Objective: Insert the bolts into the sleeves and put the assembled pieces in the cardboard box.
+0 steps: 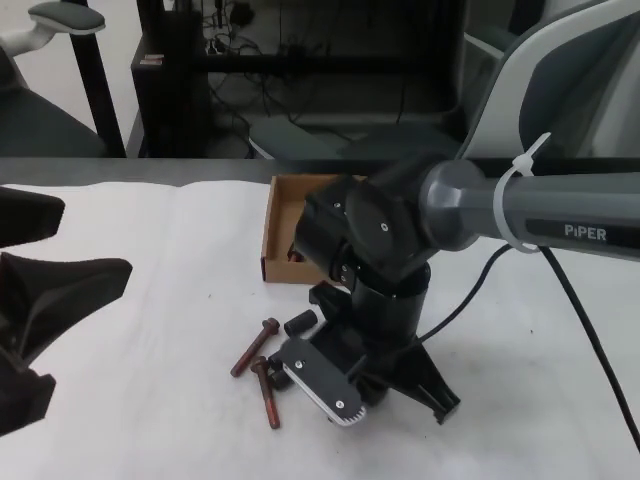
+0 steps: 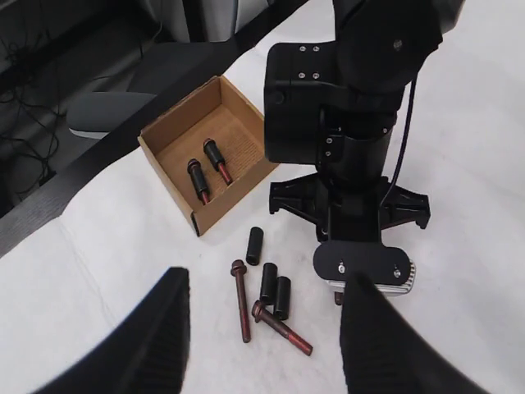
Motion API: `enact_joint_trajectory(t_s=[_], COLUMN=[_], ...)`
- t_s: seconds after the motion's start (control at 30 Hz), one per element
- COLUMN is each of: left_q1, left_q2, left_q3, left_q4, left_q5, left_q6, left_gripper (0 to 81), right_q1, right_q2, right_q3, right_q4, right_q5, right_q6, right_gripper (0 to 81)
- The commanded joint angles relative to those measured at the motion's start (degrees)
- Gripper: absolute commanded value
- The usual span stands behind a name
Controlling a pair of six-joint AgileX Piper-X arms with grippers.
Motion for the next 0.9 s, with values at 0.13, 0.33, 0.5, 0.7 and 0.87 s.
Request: enact_joint_trajectory(t_s=[0.13,0.33,0.5,0.7,0.87], left_q1=[-0.07,-0.07,-0.07,-0.07,-0.07], left_q2=[-0.45,-0.45,-0.45,-0.45,-0.45], left_q3=[-0.12,-0.12,-0.12,-0.12,-0.12], left_q4=[-0.73,-0.13,2.95,7.99,10.76], left_q5=[-0.55,-0.55,-0.23,-0.12,0.27], left_q6=[0.15,0.15,-0.06,-3.92,-3.92], left_gripper=[55.9,55.9,55.9,55.9,55.9], right_q1=[0.02,0.08,0.9,3.06,4.96], right_q2=[-0.27,-0.69,-3.24,-8.89,-12.06], right_q3=[-0.05,-0.16,-0.16,-0.16,-0.16], right_q4=[-2.14,0.22,3.89,5.52,4.02], right_q5=[-0.15,-0.15,-0.15,-6.28,-9.04], right_q6=[2.16,5.1,15.56,34.18,68.19], right_gripper=[67.2,51.1,51.9,51.9,51.9])
